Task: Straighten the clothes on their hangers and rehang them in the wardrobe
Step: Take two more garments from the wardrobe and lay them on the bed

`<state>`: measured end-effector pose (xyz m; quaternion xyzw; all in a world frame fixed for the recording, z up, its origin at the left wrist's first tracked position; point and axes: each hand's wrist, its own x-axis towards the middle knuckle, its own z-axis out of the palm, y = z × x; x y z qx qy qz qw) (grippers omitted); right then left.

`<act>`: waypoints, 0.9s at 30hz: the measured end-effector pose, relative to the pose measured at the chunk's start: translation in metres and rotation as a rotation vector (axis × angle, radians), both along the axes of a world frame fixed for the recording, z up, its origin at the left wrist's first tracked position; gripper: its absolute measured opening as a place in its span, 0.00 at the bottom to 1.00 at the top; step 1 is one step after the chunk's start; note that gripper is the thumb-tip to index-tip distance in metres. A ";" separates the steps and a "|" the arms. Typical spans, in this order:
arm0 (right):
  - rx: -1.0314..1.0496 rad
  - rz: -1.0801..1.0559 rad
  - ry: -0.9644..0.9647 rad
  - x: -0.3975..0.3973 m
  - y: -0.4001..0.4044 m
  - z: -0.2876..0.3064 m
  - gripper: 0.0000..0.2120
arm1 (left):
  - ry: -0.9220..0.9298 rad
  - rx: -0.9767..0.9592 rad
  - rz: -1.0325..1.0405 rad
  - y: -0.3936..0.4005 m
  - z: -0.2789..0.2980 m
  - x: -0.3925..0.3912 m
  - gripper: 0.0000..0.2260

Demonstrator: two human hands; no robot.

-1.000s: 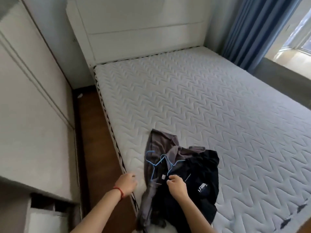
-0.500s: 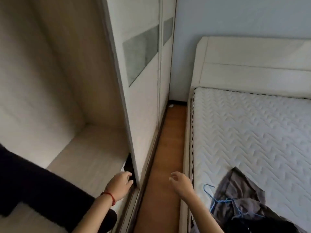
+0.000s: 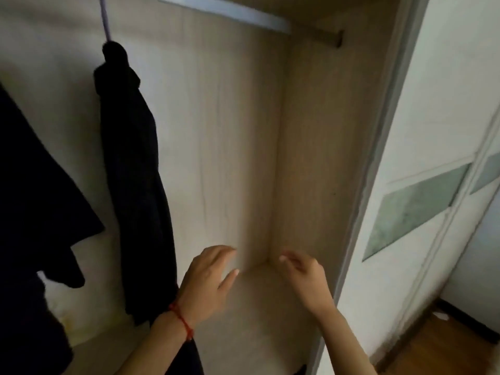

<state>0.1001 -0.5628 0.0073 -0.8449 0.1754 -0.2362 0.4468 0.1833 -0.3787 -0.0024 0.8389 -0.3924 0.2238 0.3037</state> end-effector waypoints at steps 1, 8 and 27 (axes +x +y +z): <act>-0.021 0.038 -0.053 0.012 -0.002 0.015 0.11 | -0.050 -0.027 0.030 0.004 0.014 0.001 0.15; -0.058 0.311 -0.357 0.084 0.030 0.119 0.10 | -0.430 -0.082 0.208 0.041 0.096 -0.001 0.13; -0.343 0.499 -0.240 0.151 0.168 0.285 0.18 | -0.298 -0.082 1.175 0.208 0.290 0.037 0.18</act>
